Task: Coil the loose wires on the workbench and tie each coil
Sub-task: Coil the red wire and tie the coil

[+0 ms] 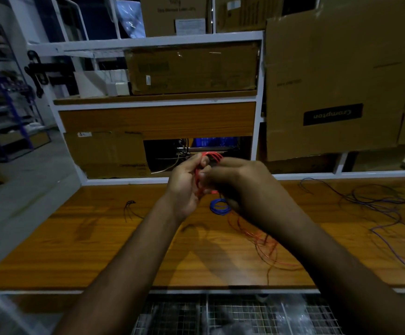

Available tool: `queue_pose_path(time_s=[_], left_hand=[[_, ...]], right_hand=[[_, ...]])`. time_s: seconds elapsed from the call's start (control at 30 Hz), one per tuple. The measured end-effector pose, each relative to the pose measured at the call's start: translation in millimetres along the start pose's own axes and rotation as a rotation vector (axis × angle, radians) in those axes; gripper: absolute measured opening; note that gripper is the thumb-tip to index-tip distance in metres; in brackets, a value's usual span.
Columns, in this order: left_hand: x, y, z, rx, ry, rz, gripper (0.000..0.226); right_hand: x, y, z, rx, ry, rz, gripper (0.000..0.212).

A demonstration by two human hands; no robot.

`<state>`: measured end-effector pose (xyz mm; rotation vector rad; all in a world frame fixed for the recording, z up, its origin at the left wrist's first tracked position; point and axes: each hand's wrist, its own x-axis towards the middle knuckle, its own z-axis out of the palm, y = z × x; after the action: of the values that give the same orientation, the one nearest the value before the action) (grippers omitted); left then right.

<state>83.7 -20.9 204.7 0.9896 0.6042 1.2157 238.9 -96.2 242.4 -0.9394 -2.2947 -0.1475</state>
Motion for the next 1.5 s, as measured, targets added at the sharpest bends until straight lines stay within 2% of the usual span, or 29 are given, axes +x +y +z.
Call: queue_pose_path(time_s=[0.1,0.23,0.33,0.4,0.57,0.7,0.77,0.9,1.0,1.1,1.23,1.33,1.4,1.43,1.5], left_hand=[[-5,0,5,0.077,-0.022,0.018,0.032],[-8,4,9,-0.066,-0.147,-0.062,0.036],[-7,7,8,-0.124,-0.165,-0.107,0.039],[-7,9,6,-0.128,-0.174,-0.126,0.041],[-9,5,0,-0.15,-0.204,-0.154,0.041],[-6,8,1,-0.16,-0.189,-0.13,0.04],[-5,8,1,-0.156,-0.196,-0.143,0.036],[-8,4,3,-0.115,-0.261,-0.202,0.033],[-10,6,2,-0.051,-0.275,-0.238,0.032],[-10,8,1,-0.039,-0.208,-0.21,0.03],[-9,13,-5,-0.105,-0.118,-0.139,0.038],[-9,21,-9,-0.135,-0.107,-0.089,0.04],[-8,28,-9,-0.146,-0.098,-0.053,0.04],[-8,30,-9,-0.153,-0.095,-0.038,0.039],[-6,34,-9,-0.163,-0.081,-0.009,0.039]], right_hand=[[14,13,7,-0.072,0.168,-0.008,0.029],[27,35,15,-0.07,0.349,0.146,0.023],[30,43,22,-0.117,0.263,0.286,0.025],[30,45,23,-0.038,0.172,0.37,0.027],[27,52,10,0.631,0.003,0.498,0.032],[21,61,14,0.98,-0.146,0.568,0.033],[20,64,16,1.072,-0.141,0.6,0.032],[19,63,16,1.129,-0.031,0.724,0.03],[15,63,20,1.192,-0.046,0.819,0.032],[7,67,23,1.215,-0.069,0.77,0.03],[-15,87,23,1.111,-0.049,0.676,0.027],[-43,111,30,1.325,-0.123,0.647,0.027],[-66,124,41,1.477,-0.186,0.644,0.034],[-77,129,48,1.523,-0.181,0.657,0.037],[-96,130,63,1.579,-0.069,0.728,0.032]])
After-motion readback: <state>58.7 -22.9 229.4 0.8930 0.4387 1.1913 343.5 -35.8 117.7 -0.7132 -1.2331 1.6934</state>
